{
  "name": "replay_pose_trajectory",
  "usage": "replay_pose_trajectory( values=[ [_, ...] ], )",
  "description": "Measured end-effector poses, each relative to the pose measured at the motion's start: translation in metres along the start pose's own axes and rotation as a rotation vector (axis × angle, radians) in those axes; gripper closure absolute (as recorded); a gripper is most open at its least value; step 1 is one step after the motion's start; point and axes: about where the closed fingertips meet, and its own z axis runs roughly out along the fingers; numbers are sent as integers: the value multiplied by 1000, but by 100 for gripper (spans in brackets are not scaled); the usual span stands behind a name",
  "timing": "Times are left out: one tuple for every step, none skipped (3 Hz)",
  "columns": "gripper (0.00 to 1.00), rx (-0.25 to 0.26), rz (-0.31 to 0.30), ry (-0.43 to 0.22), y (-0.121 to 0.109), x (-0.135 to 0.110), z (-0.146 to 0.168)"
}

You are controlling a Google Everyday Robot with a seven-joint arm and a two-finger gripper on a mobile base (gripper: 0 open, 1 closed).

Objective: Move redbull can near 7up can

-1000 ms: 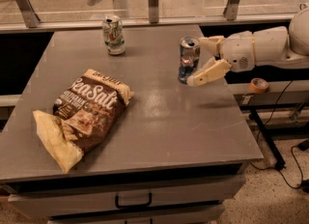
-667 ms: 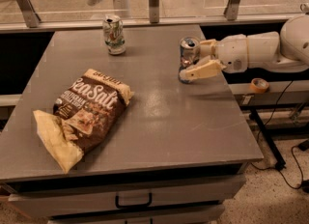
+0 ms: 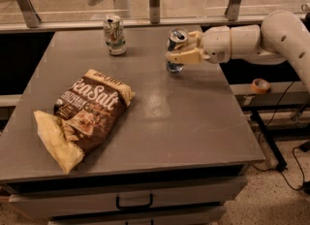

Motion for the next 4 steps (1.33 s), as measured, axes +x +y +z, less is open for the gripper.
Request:
replay_pose_trajectory(
  values=[
    [100,45,16,7,-27,-23,28],
    [100,121,75,38,-45,-24,58],
    [100,177,113,59,-53,-22,90],
    [100,223,137,79,-58,-20,116]
  ],
)
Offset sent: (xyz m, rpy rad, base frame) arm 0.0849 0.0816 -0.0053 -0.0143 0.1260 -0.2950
